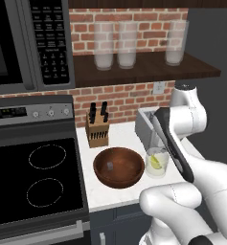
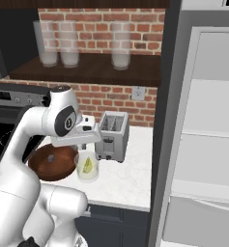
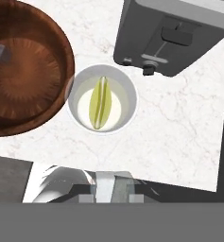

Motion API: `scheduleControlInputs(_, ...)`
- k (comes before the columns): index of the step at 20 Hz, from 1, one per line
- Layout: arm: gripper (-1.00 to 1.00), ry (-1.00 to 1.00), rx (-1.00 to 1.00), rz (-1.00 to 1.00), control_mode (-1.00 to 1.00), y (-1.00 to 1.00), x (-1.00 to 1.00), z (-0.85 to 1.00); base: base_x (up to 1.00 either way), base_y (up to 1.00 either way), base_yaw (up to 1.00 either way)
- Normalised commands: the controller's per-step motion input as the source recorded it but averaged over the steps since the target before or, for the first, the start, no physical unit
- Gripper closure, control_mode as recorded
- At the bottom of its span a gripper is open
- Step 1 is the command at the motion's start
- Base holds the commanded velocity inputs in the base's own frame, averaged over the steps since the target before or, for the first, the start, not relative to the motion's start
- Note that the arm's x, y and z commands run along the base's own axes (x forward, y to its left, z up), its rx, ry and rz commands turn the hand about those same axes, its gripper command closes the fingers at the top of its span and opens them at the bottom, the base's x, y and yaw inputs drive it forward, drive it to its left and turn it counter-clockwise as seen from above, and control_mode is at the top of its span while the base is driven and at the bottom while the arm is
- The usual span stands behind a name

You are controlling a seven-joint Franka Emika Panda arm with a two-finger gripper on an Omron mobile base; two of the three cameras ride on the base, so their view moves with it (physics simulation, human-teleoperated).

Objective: Grab a lemon wedge from the fridge and one ice cube from the ice bowl, and put them in the glass of lemonade.

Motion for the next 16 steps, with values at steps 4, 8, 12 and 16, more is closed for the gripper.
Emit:
scheduleControlInputs(4,1.00,0.00,0.00,0.00,-1.00,0.00,0.00,0.00,0.00,0.00,0.00)
scheduleControlInputs(8,1.00,0.00,0.00,0.00,-1.00,0.00,0.00,0.00,0.00,0.00,0.00)
scheduleControlInputs(12,1.00,0.00,0.00,0.00,-1.00,0.00,0.00,0.06,0.00,0.00,0.00)
scheduleControlInputs(16,1.00,0.00,0.00,0.00,-1.00,0.00,0.06,0.10,0.00,0.00,0.00)
